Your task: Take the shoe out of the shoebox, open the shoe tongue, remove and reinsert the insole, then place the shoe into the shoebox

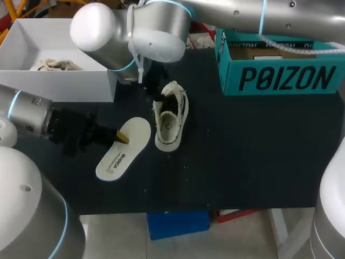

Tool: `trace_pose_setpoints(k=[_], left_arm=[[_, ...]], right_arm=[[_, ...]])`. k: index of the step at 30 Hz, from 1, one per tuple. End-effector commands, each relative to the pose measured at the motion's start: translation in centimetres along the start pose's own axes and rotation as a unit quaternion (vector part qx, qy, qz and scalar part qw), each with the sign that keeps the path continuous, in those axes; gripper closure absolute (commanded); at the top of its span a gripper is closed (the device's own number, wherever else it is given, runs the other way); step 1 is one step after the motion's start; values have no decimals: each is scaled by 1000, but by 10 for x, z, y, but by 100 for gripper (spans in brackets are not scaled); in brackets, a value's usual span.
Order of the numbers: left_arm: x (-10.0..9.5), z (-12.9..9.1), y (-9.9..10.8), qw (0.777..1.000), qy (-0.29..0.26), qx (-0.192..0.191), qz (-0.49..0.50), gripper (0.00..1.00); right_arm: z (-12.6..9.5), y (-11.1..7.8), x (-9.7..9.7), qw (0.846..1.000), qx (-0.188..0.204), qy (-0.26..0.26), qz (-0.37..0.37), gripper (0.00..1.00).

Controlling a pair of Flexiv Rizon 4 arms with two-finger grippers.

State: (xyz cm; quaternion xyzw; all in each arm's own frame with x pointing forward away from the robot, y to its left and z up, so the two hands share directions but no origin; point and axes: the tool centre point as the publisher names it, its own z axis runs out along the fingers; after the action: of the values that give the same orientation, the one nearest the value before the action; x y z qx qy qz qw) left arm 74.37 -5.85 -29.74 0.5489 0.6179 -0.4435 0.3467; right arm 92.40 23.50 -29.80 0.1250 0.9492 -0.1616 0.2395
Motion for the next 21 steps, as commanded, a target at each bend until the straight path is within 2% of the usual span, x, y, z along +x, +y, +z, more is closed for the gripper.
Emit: trace_pose_setpoints(k=[1, 7, 21], left_arm=[[0, 1, 0, 1000, 1, -1, 1, 100], [0, 1, 0, 1000, 1, -1, 1, 100], [0, 1, 0, 1000, 1, -1, 1, 100]], right_arm=[[-3, -7, 21, 1000, -7, -16, 24, 0], [7, -3, 38, 998, -14, -12, 58, 0], [36, 5, 59, 995, -30, 3, 93, 0]])
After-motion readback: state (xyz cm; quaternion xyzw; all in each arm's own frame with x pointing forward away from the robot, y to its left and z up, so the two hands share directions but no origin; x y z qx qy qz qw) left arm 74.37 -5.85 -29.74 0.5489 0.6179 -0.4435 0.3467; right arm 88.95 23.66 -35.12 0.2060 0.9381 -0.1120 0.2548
